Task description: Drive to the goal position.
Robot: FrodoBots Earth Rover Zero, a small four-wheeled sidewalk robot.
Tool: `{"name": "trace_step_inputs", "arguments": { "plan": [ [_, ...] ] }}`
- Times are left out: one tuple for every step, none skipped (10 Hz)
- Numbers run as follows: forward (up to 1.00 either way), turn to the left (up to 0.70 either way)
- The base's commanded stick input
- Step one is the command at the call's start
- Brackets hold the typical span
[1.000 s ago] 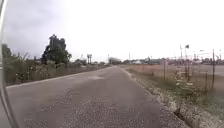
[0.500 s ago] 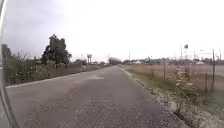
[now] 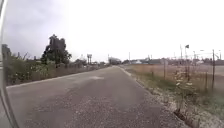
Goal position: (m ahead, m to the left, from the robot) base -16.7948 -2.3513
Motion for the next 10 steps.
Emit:
{"name": "trace_step_inputs", "arguments": {
  "plan": [
    [0.07,0.0],
    [0.07,0.0],
    [0.08,0.0],
    [0.08,0.0],
    [0.08,0.0],
    [0.08,0.0],
    [0.08,0.0],
    [0.08,0.0],
    [0.08,0.0],
    [0.08,0.0]
  ]
}}
